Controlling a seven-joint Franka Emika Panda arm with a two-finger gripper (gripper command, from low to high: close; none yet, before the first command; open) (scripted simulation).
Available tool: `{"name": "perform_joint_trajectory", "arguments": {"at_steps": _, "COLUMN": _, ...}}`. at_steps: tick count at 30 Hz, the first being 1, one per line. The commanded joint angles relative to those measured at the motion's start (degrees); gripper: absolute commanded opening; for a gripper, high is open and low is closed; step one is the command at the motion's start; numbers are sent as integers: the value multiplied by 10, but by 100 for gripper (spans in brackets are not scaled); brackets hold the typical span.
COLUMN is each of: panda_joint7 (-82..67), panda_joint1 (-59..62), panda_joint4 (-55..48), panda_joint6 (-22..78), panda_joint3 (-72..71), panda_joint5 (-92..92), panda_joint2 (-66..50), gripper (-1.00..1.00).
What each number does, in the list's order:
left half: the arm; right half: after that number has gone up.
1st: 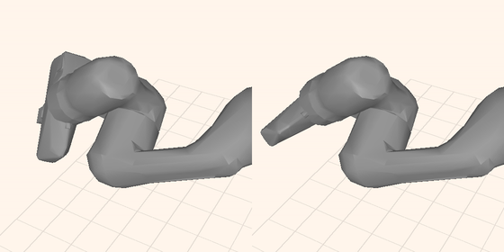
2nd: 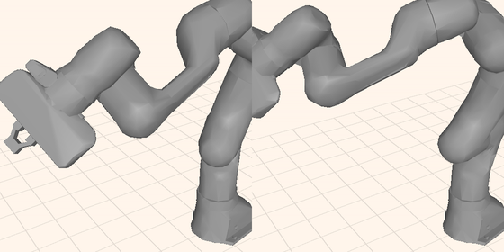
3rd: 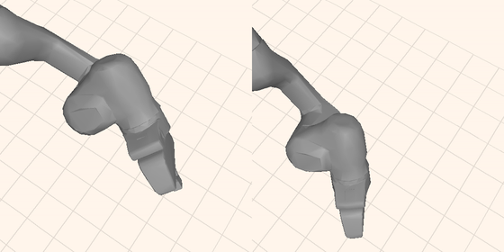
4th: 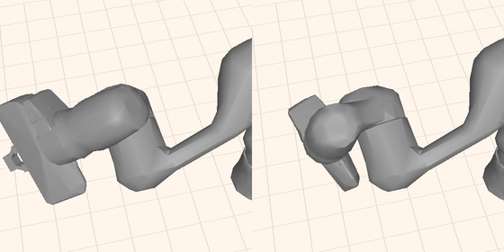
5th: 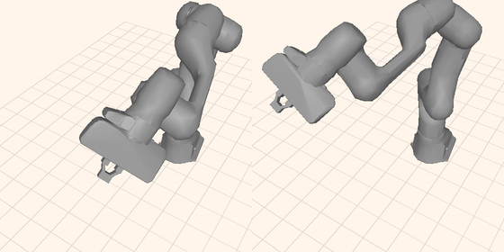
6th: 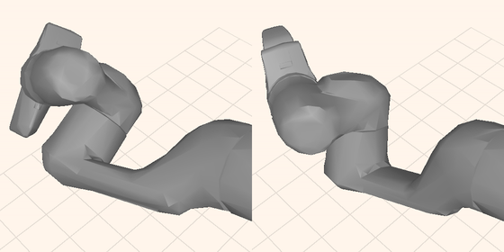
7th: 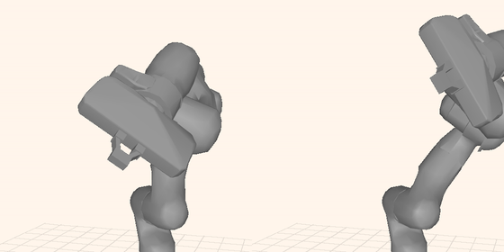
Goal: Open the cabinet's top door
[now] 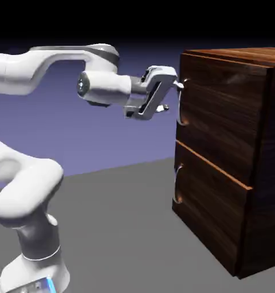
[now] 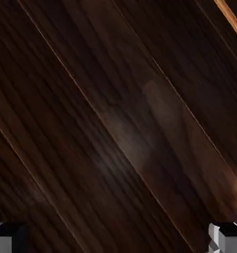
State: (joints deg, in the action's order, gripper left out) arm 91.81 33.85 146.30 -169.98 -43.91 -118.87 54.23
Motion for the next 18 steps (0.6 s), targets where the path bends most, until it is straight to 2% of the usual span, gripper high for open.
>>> {"name": "perform_joint_trajectory", "arguments": {"at_steps": 1, "panda_joint7": 10, "panda_joint1": 7, "panda_joint4": -3, "panda_joint6": 1, "panda_joint3": -9, "panda_joint5": -25, "panda_joint2": 5, "gripper": 0}}
{"name": "perform_joint_trajectory", "arguments": {"at_steps": 18, "panda_joint7": 186, "panda_joint1": 130, "panda_joint4": -55, "panda_joint6": 15, "panda_joint3": -166, "panda_joint5": -449, "panda_joint2": 81, "gripper": 0}}
